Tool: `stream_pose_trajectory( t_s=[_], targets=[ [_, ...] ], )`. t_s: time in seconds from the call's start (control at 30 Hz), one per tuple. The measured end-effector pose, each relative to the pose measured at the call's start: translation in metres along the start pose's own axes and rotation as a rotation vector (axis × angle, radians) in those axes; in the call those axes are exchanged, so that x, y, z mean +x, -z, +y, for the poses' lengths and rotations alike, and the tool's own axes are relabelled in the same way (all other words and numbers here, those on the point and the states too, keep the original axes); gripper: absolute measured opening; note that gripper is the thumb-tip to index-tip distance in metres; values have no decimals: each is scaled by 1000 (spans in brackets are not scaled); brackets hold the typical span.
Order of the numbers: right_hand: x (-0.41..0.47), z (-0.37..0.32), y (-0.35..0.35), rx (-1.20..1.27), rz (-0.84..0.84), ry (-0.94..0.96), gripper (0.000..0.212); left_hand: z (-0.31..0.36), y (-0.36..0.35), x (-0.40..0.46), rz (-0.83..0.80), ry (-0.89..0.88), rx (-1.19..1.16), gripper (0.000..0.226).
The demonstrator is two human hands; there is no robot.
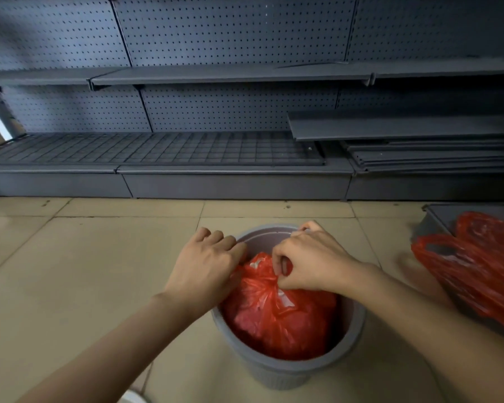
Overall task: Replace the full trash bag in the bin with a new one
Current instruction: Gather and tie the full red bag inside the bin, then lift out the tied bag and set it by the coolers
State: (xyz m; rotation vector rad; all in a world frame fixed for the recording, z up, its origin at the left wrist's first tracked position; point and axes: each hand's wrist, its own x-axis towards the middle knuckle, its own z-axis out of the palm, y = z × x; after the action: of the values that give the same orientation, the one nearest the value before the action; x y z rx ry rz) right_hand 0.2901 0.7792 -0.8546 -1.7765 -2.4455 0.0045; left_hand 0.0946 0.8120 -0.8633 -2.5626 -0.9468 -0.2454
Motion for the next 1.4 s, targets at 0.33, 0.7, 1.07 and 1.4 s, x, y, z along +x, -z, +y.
stream_pose_trajectory(
  t_s=[0.33, 0.7, 1.07, 1.4],
  targets=[
    [41, -18, 142, 50, -193, 51, 12, -63, 116, 34, -219, 40, -91, 24],
    [69, -36, 520, 70, -159, 20, 11, -174, 445, 140, -107, 53, -194, 15],
    [13, -105, 809, -56, 213, -113, 9, -254, 735, 196, 216, -152, -92, 27],
    [-139, -183, 890, -177, 332, -415, 7, -192, 866, 187, 449, -527, -139, 26]
  ],
)
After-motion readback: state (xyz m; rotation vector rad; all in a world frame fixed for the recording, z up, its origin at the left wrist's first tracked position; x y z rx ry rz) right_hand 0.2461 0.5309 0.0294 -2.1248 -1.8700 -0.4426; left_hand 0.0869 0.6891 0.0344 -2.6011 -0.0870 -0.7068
